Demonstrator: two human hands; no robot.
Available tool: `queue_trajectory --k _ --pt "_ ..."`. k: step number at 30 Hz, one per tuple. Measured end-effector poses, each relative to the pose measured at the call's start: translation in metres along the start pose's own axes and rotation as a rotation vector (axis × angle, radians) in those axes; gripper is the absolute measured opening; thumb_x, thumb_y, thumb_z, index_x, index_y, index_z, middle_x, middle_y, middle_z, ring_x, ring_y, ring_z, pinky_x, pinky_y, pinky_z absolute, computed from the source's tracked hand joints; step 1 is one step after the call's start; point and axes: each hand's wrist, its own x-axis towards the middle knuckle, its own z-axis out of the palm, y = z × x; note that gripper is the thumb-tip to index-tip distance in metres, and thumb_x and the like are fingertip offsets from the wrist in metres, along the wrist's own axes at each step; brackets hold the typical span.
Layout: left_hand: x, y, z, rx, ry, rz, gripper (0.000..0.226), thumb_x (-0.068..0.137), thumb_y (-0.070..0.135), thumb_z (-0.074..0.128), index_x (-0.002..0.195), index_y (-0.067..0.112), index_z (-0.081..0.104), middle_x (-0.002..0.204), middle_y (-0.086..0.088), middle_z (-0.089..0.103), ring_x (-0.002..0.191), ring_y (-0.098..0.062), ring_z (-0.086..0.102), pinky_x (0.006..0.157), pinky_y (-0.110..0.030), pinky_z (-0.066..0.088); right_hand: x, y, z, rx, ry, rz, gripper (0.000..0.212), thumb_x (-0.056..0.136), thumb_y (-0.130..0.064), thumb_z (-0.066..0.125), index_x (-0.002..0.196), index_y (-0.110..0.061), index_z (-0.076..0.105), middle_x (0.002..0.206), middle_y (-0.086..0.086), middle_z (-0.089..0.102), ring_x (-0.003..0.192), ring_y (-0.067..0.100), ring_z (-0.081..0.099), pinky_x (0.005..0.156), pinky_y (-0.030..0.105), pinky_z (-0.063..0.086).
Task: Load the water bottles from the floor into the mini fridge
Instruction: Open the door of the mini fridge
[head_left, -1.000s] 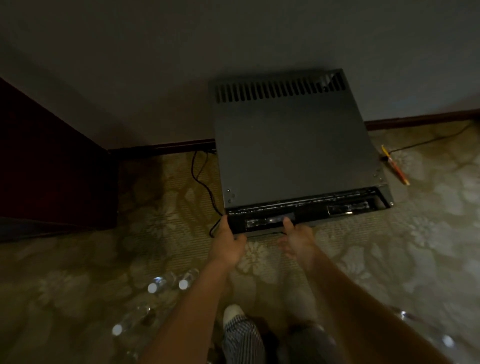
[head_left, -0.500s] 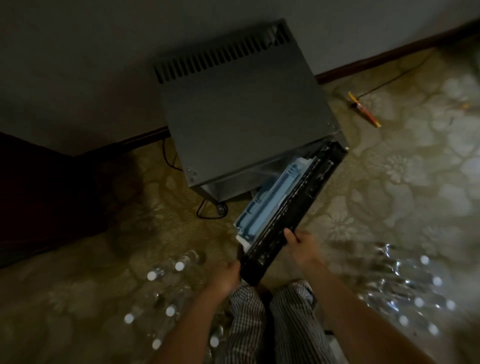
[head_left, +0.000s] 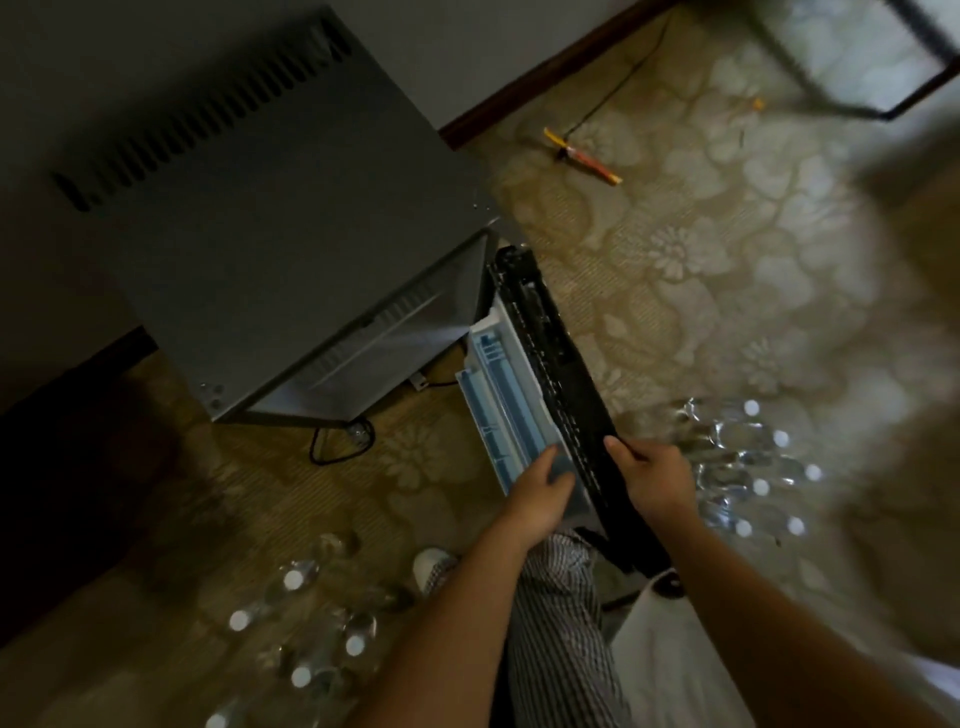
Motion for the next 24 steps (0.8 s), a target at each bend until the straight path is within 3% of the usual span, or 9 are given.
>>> queue_trajectory --k 2,7,11,18,21,24 --pt "0.009 0.020 0.015 -0.020 -0.038 -0.008 0.052 0.098 0.027 0.038 0.147 0.027 0.021 0.153 -0.005 0.028 0.139 -0.025 0.032 0.110 -0.037 0.032 0.013 0.005 -0.015 -0.033 0.025 -0.025 0.030 0.093 -0.034 0.053 0.102 -0.012 0.071 0.076 0.008 0.066 0.074 0.025 0.062 0.063 0.029 0.043" --pt "0.027 0.052 0.039 0.083 -0.126 0.012 0.053 0.099 0.026 0.036 0.149 0.029 0.017 0.154 -0.006 0.026 0.139 -0.026 0.031 0.108 -0.038 0.032 0.049 0.004 -0.049 -0.168 0.068 -0.039 0.031 0.096 -0.028 0.047 0.109 -0.008 0.066 0.095 0.016 0.069 0.081 0.027 0.060 0.068 0.030 0.041" --pt "0.029 0.068 0.040 0.140 -0.110 0.062 0.052 0.099 0.022 0.037 0.148 0.026 0.021 0.152 -0.009 0.029 0.136 -0.028 0.035 0.104 -0.037 0.035 0.070 -0.007 -0.065 -0.243 0.058 -0.028 0.033 0.096 -0.030 0.045 0.119 -0.009 0.056 0.109 0.017 0.065 0.099 0.035 0.060 0.089 0.045 0.048" --pt "0.020 0.071 -0.001 0.239 -0.002 0.099 0.043 0.099 0.021 0.037 0.141 0.012 0.037 0.140 -0.011 0.044 0.127 -0.025 0.044 0.096 -0.030 0.038 0.070 -0.027 -0.079 -0.413 0.094 0.007 0.047 0.095 -0.034 0.044 0.137 -0.014 0.038 0.138 0.010 0.046 0.130 0.032 0.039 0.112 0.049 0.025" --pt "0.009 0.061 -0.025 0.280 0.062 0.112 0.035 0.098 0.022 0.039 0.130 0.011 0.048 0.127 -0.010 0.053 0.117 -0.023 0.050 0.092 -0.031 0.040 0.048 -0.045 -0.067 -0.404 0.159 -0.112 0.049 0.095 -0.030 0.045 0.140 -0.013 0.036 0.145 0.010 0.038 0.136 0.030 0.031 0.114 0.048 0.024" --pt "-0.002 0.045 -0.052 0.295 0.133 0.085 0.031 0.098 0.022 0.039 0.126 0.012 0.050 0.114 -0.007 0.055 0.103 -0.018 0.052 0.085 -0.028 0.041 0.025 -0.071 -0.042 -0.371 0.118 -0.283 0.044 0.095 -0.026 0.049 0.136 -0.013 0.043 0.141 0.009 0.044 0.132 0.027 0.038 0.108 0.042 0.034"
